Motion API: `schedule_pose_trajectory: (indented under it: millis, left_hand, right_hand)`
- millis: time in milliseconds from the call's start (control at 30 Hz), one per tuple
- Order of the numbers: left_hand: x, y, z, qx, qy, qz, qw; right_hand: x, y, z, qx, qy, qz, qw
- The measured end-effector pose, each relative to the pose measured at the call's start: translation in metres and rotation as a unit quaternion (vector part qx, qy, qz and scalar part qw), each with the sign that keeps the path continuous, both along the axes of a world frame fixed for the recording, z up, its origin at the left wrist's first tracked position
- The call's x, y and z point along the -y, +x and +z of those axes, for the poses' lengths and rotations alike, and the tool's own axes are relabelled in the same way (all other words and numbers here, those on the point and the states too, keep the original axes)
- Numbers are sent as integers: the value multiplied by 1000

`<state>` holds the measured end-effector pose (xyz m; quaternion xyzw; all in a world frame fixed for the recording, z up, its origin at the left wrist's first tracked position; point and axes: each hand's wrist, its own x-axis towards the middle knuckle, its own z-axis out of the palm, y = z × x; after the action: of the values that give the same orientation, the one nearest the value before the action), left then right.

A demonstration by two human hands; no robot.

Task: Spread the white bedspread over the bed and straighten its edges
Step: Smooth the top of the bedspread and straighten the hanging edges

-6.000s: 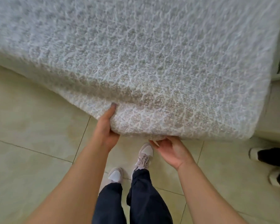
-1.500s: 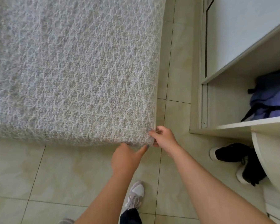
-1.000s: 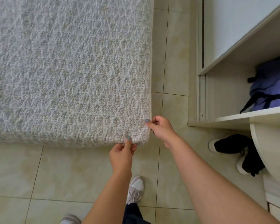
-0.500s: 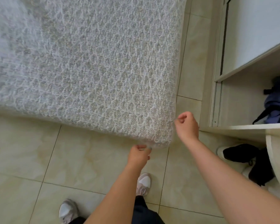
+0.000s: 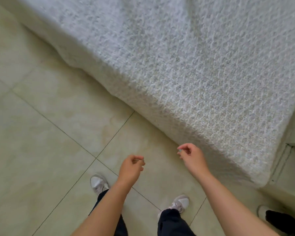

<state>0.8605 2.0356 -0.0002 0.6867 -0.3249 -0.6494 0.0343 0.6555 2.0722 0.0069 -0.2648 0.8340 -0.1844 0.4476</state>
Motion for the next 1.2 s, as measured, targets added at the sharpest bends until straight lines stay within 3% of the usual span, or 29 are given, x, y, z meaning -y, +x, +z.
schedule_pose_trajectory:
  millis: [233,433,667,933,1200]
  left_hand:
    - [81,185,23,24,-60,20,998]
    - [143,306,45,77,-72,-9,994]
    - [252,397,81,105,-78,4,991]
    - [404,479,118,98,-70,109,987]
    - [565,562,135,76,-76,141,984]
  right_hand:
    - [104,191,20,58,8,20,998]
    - [197,303,44,100,40,74,991]
    - [332,383,83,117,43,129,984]
    - [491,462,115,120,50,179,975]
    - [628,556,132,133,56,154,978]
